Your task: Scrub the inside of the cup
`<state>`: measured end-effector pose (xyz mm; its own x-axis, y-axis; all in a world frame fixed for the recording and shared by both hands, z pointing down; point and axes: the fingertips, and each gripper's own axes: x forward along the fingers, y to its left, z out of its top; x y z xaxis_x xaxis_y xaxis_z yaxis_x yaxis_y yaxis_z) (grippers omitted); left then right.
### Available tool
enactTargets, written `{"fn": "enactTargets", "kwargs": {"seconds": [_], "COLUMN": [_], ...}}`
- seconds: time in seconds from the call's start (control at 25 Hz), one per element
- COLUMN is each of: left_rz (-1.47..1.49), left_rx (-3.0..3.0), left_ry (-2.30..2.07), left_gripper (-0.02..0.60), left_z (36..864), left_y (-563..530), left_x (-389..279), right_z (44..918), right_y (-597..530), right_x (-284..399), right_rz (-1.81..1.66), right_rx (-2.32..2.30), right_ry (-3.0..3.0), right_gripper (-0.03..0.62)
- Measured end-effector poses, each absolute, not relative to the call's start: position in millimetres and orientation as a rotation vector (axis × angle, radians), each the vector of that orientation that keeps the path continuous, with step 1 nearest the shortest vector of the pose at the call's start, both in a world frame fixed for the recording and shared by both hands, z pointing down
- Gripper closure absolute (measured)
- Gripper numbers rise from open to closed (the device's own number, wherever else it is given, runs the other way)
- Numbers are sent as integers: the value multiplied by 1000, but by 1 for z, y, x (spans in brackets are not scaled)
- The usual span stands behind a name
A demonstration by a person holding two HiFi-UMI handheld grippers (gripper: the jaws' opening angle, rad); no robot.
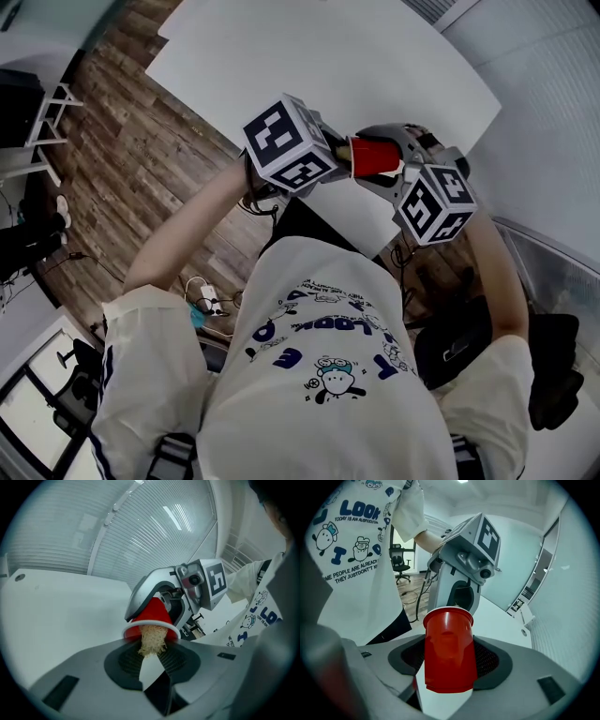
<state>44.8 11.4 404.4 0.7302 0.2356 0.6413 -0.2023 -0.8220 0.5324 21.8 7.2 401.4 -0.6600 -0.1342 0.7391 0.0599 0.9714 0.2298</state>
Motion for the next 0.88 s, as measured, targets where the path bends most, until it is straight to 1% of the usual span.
{"fn": "enactTargets", "kwargs": {"seconds": [0.72, 0.88], "left_rz": [810, 769], "left_rx": [2188, 2158], "left_ry": [94, 112], "left_gripper": [477, 477], "left_z": [397, 397], "left_y": [21, 24], "left_x": [44, 43], "right_z": [394, 394], "right_y": [14, 17], "right_x": [21, 20], "right_rz": [-512, -515], "right_rx": [57, 48], "right_ry": [-2219, -2224], "right_gripper": [306, 306]}}
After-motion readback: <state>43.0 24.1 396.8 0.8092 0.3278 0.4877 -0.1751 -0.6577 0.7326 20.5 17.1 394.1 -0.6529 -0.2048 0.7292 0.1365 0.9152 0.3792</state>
